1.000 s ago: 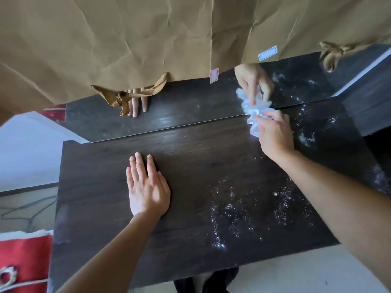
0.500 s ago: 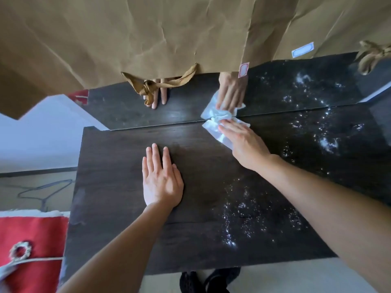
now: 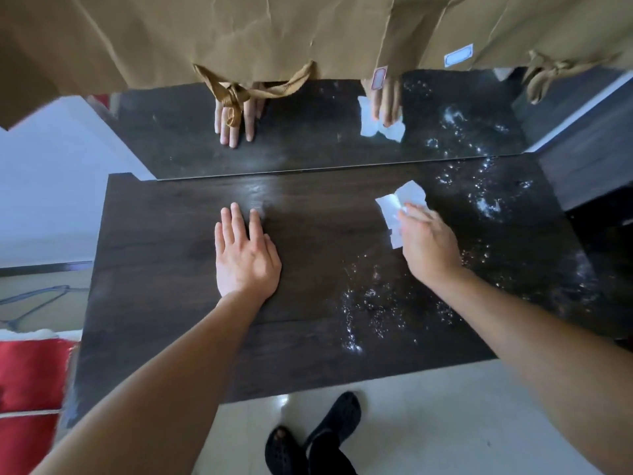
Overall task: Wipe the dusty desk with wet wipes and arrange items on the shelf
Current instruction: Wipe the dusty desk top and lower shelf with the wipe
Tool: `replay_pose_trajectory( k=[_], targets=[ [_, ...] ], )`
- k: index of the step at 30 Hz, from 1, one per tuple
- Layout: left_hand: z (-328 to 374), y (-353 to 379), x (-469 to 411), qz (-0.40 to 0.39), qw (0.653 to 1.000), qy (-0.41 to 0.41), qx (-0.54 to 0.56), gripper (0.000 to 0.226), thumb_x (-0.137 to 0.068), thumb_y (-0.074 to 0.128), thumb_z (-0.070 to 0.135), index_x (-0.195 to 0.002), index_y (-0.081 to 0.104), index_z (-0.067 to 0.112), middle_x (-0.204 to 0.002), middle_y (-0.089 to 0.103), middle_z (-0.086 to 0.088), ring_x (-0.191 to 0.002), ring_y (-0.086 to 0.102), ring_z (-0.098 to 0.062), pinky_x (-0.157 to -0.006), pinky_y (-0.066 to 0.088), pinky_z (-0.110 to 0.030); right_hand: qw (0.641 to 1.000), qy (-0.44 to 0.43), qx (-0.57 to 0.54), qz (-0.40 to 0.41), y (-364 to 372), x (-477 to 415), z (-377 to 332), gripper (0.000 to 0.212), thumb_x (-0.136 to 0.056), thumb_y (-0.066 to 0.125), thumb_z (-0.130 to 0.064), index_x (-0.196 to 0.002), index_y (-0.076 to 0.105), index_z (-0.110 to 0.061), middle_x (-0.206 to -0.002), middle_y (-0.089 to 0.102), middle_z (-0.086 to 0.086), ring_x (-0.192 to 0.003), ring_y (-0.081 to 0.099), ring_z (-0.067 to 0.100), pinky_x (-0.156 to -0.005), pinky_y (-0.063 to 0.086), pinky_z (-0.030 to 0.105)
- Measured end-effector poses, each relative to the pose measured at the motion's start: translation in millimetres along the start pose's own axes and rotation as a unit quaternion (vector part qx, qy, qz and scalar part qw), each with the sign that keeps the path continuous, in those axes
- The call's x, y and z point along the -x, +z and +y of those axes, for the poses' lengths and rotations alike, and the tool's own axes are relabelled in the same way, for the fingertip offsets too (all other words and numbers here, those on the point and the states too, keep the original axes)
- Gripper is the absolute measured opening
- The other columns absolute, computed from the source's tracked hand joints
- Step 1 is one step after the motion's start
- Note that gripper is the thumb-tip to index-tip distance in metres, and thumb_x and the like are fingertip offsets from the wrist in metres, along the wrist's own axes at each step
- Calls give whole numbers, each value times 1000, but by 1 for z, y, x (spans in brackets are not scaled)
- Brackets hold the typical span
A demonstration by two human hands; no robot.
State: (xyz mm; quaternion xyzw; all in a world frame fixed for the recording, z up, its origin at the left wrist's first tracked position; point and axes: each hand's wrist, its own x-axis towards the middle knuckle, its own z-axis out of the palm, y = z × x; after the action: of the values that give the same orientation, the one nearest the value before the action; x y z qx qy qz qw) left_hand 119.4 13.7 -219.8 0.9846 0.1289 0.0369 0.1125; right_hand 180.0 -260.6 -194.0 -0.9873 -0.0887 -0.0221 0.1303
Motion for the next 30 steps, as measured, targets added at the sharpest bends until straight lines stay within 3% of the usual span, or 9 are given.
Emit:
replay_pose_trajectory(
  k=[2,6,10,12,15,18,24,27,30],
  targets=[
    [0,-1,6,-6,1000,12,2,54,-93,29,26,-142,36,4,-153,23,-23,-143,16,-38,-118,14,-46,997,-68,-39,6,8,44,-36,11,-81,64,-1,-90,69,-4,-115,66,4,-95,54,28,-68,52,33],
    [-10,-8,41,-36,998,50,-11,58,-94,20,33,-146,31,9,-156,19,-15,-145,12,-32,-119,11,-44,980,-174,-88,-46,10,92,-41,29,-86,57,-3,-114,65,-3,-129,60,4,-119,49,20,-96,45,29],
    [-28,-16,82,-53,996,63,-35,59,-94,18,35,-146,31,11,-156,20,-13,-145,12,-30,-119,11,-42,999,16,-20,-20,6,56,-7,44,-84,52,7,-128,50,3,-140,46,15,-136,36,28,-109,33,36],
    [-34,-19,94,-55,995,66,-44,58,-95,19,35,-146,32,11,-156,21,-13,-145,13,-30,-118,11,-42,999,40,-26,-22,16,61,-44,52,-77,55,10,-128,47,4,-141,43,17,-137,31,31,-109,32,38],
    [-38,-20,101,-55,995,69,-44,58,-94,20,35,-145,33,10,-156,21,-13,-145,14,-30,-118,10,-42,992,-99,-57,-58,35,112,-103,60,-66,60,15,-124,52,8,-136,49,22,-130,43,39,-106,36,46],
    [-37,-21,100,-50,996,69,-36,59,-94,21,35,-145,34,9,-156,22,-14,-145,15,-30,-118,11,-43,985,-152,-57,-62,22,122,-74,62,-70,66,10,-129,50,4,-141,46,17,-133,40,34,-111,30,41],
    [-36,-21,99,-48,996,68,-35,59,-94,21,36,-145,34,9,-156,21,-14,-145,15,-30,-118,12,-44,995,99,-17,-24,-2,97,-24,52,-88,46,-4,-138,34,-1,-152,27,12,-144,18,24,-109,32,34],
    [-36,-21,99,-50,996,68,-34,59,-93,21,35,-145,35,9,-155,22,-14,-145,16,-30,-118,13,-44,998,-29,-42,-26,33,139,-96,55,-79,25,-4,-129,47,2,-140,46,19,-132,41,35,-99,46,42],
    [-36,-21,99,-48,996,68,-30,59,-94,21,35,-144,36,9,-155,22,-14,-144,16,-30,-117,13,-44,986,-144,-58,-58,34,162,-110,58,-75,33,5,-131,48,0,-142,45,15,-135,37,32,-104,40,40]
  ],
)
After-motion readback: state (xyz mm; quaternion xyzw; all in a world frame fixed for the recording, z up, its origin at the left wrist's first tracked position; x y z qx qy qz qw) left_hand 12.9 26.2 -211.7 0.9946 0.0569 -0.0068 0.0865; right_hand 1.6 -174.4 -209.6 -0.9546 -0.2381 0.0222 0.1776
